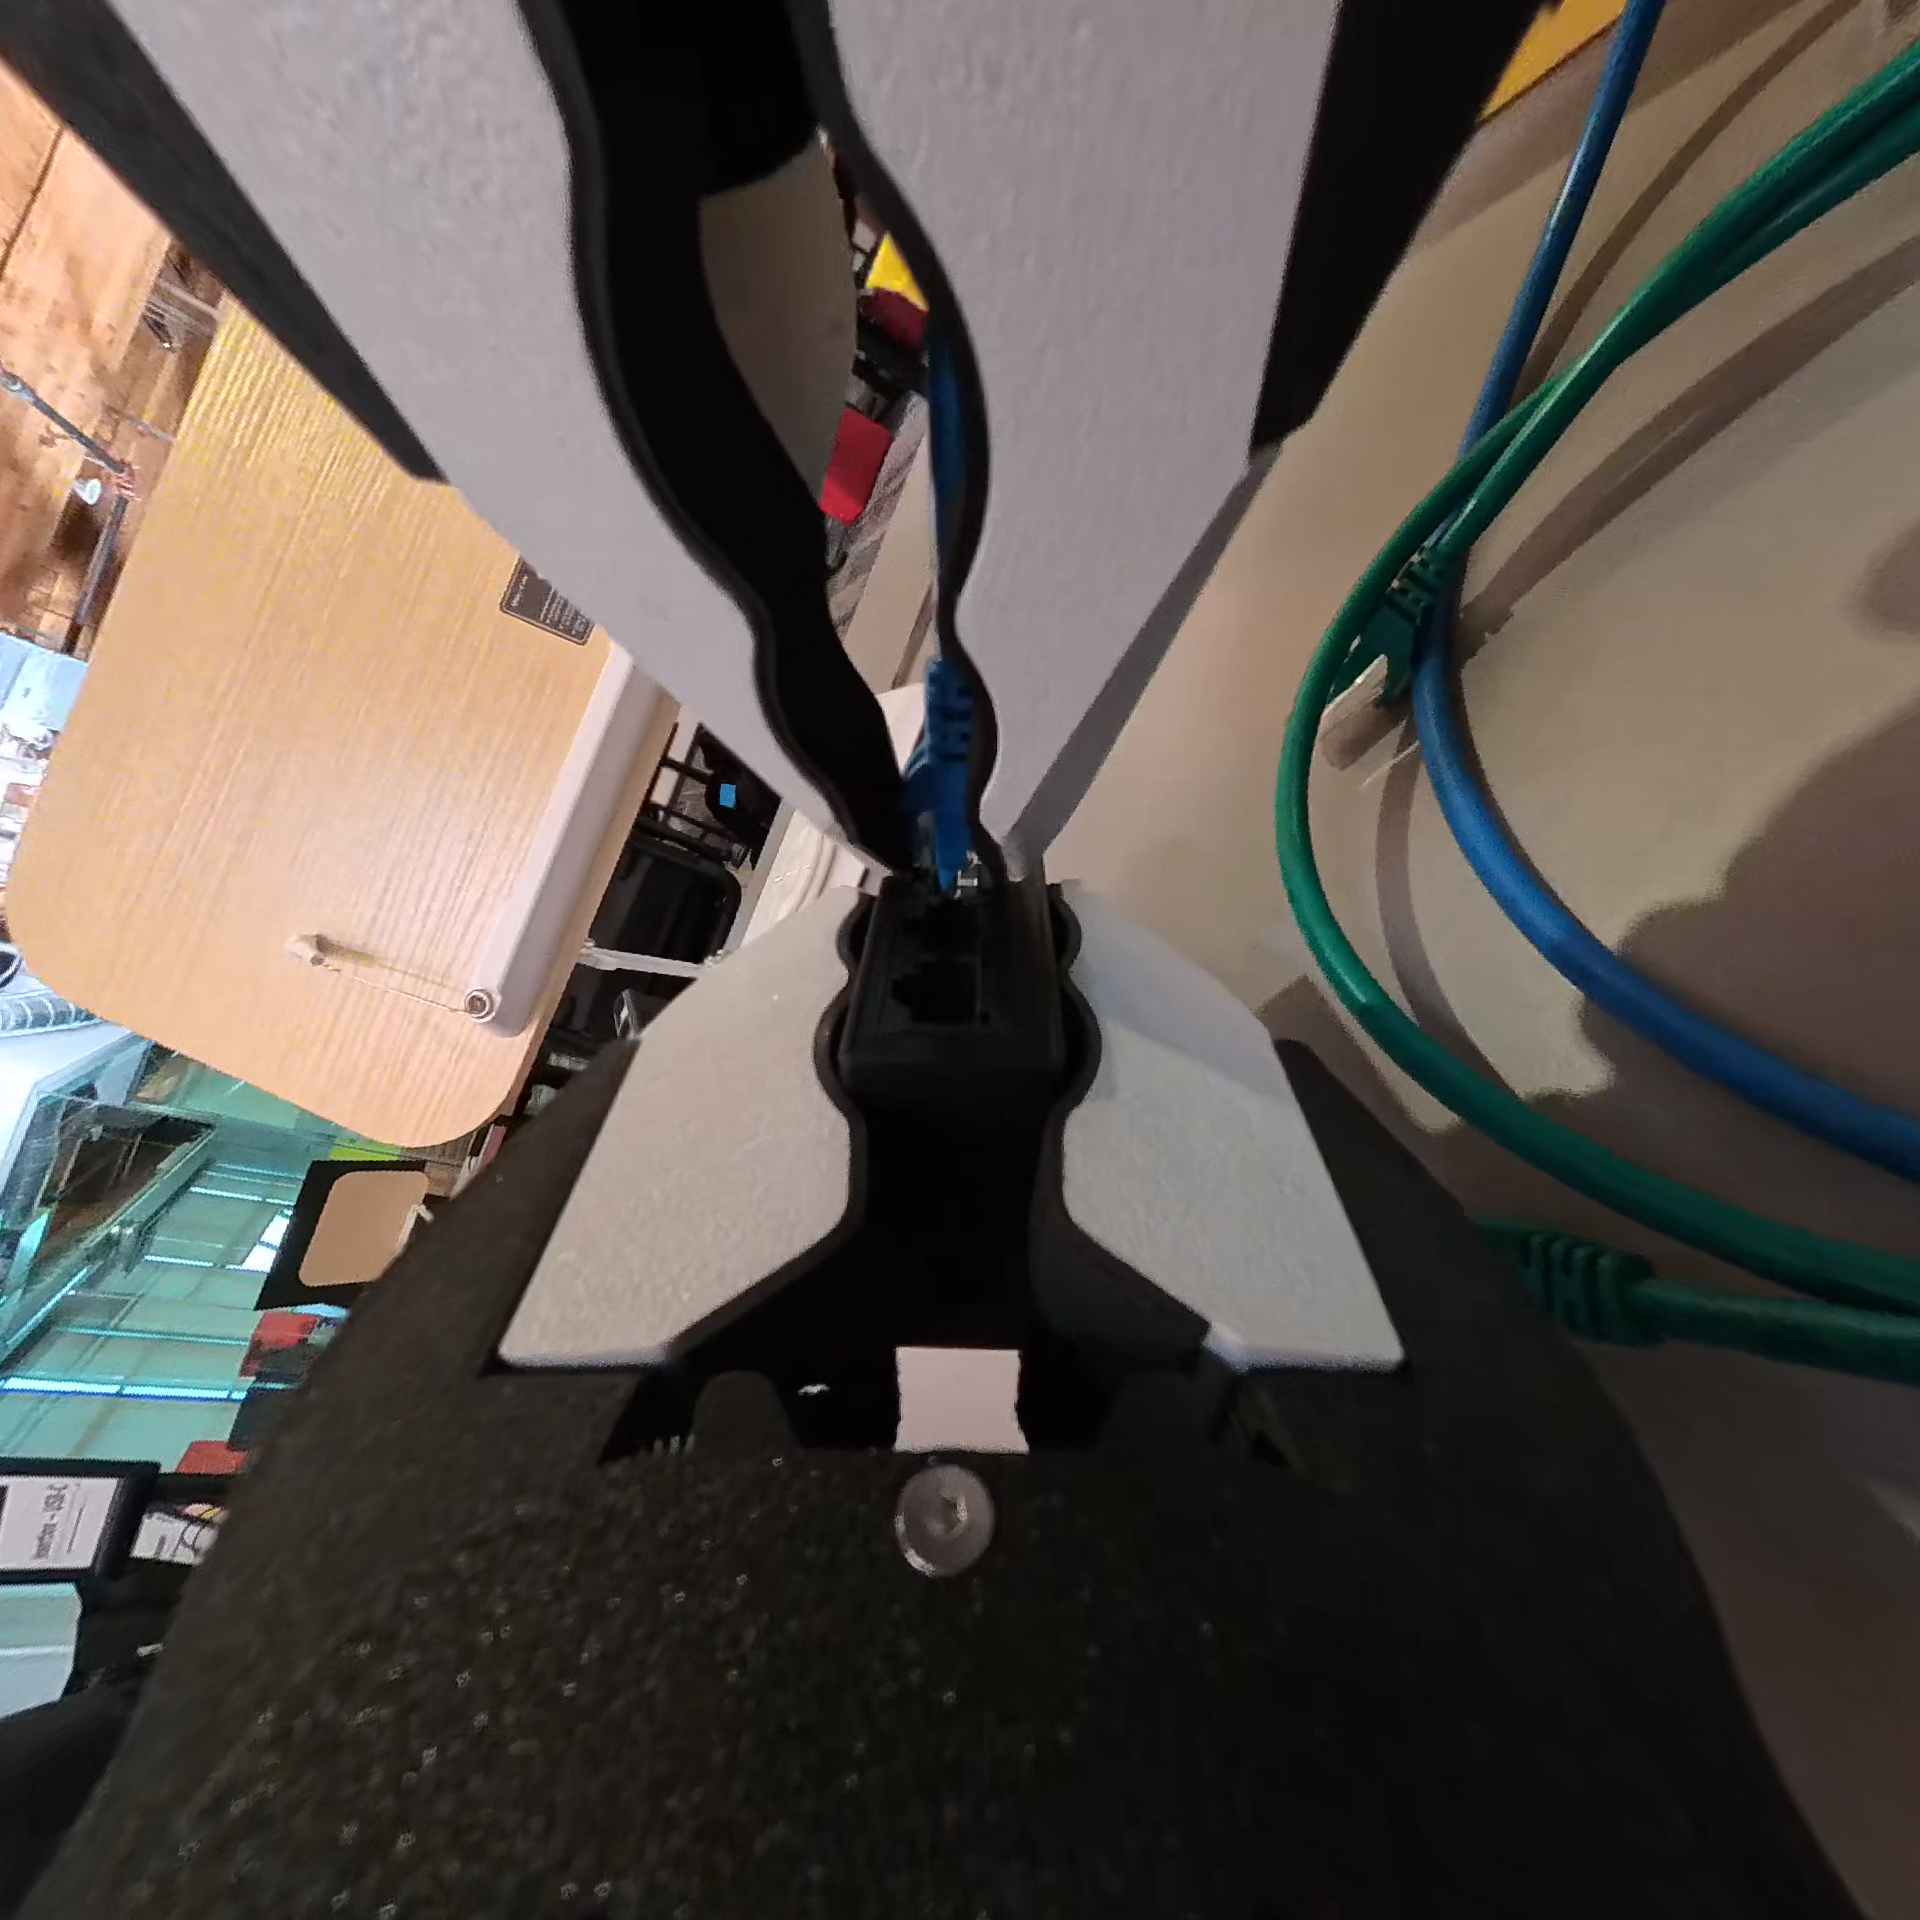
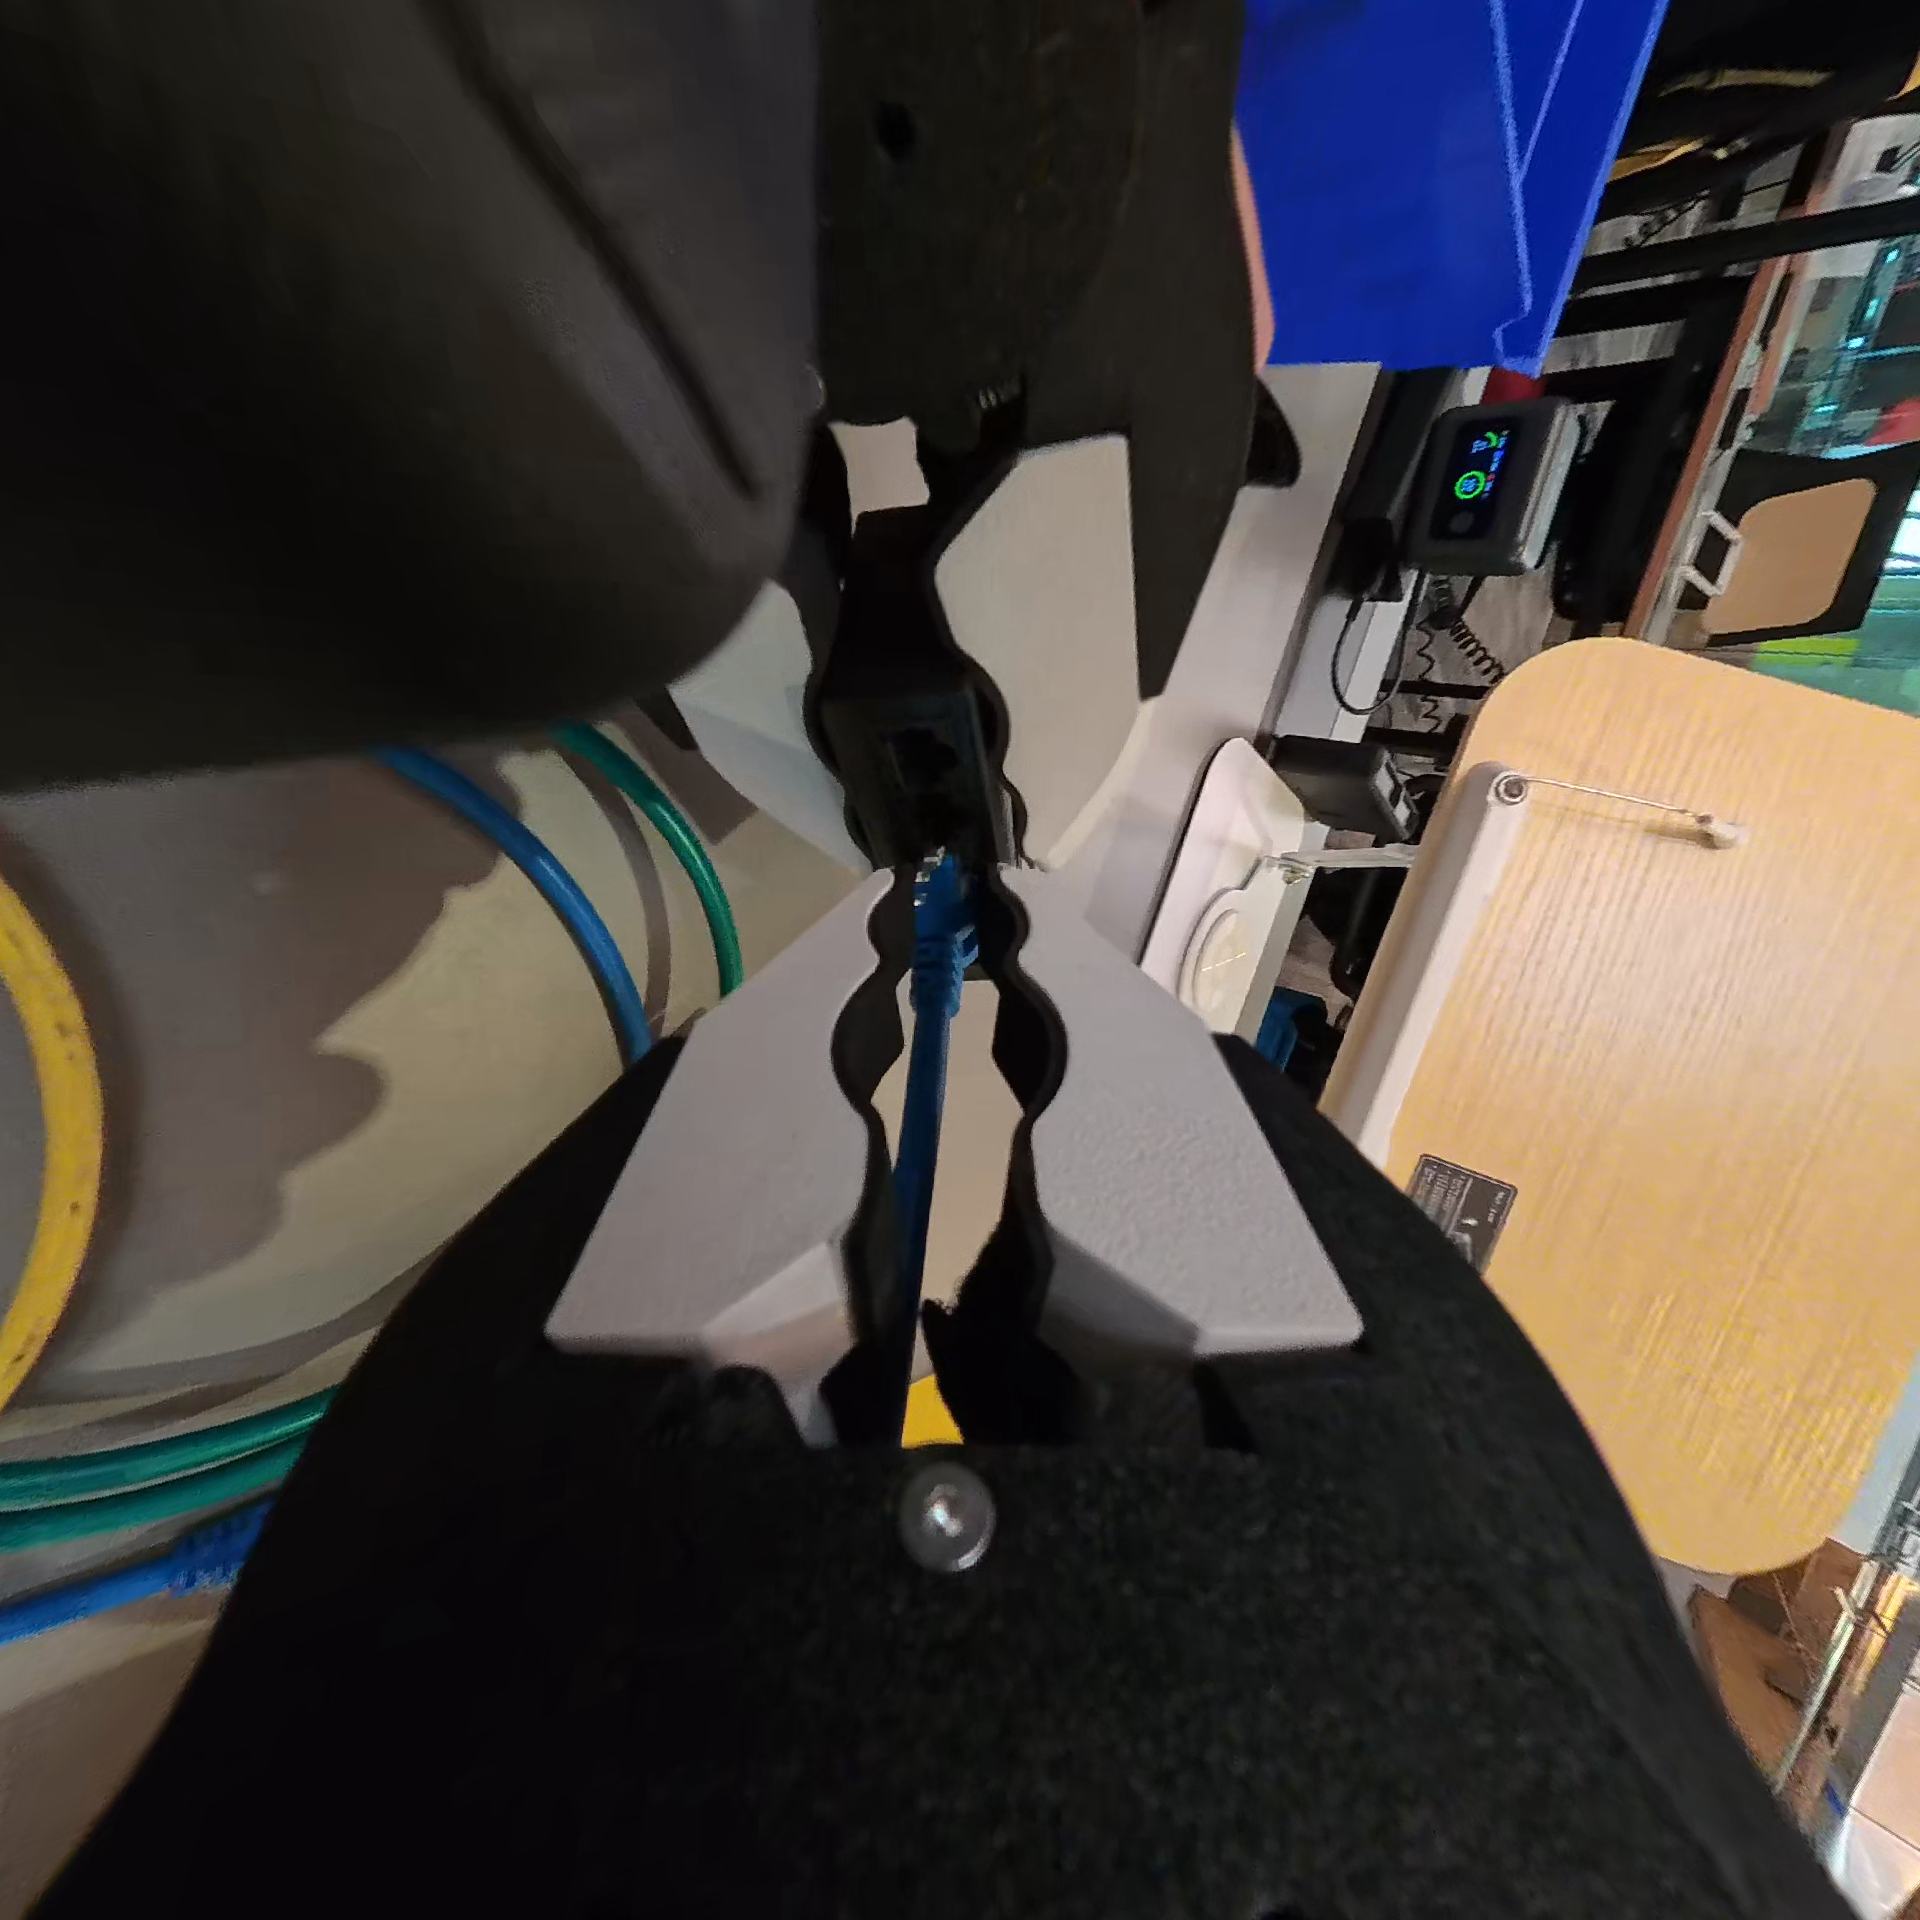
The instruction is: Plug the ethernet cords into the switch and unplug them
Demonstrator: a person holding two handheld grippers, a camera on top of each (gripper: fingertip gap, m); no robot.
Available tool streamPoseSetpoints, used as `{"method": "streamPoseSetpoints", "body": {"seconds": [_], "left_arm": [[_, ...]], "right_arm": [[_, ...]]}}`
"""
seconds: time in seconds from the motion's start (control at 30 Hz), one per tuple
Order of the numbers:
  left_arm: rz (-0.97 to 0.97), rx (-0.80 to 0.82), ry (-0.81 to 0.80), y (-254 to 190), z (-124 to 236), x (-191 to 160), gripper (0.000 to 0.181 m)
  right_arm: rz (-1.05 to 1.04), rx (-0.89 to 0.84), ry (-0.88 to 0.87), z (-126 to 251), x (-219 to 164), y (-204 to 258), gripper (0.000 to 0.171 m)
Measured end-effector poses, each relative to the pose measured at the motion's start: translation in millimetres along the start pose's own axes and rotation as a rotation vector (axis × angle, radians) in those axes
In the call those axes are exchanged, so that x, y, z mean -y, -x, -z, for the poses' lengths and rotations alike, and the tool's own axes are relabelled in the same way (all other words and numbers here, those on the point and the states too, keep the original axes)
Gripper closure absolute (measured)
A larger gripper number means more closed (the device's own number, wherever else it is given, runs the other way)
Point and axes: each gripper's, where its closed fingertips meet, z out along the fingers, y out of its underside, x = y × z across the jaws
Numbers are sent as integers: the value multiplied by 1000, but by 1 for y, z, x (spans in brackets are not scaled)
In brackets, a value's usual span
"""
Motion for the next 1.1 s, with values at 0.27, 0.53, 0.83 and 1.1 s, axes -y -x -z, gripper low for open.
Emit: {"method": "streamPoseSetpoints", "body": {"seconds": [0.27, 0.53, 0.83, 1.1], "left_arm": [[-74, 83, 31, 12, 0, -6, 151], [-122, 134, 39, 19, 3, -7, 151], [-90, 89, 43, 9, -1, -11, 150], [-8, 230, 43, 33, 7, 7, 151]], "right_arm": [[-400, 32, -134, 5, 8, -6, 151], [-1084, 236, -347, 3, 6, -4, 143], [-1123, 207, -293, -3, 1, 0, 159], [-1252, 269, -425, 51, -19, 7, 159]]}}
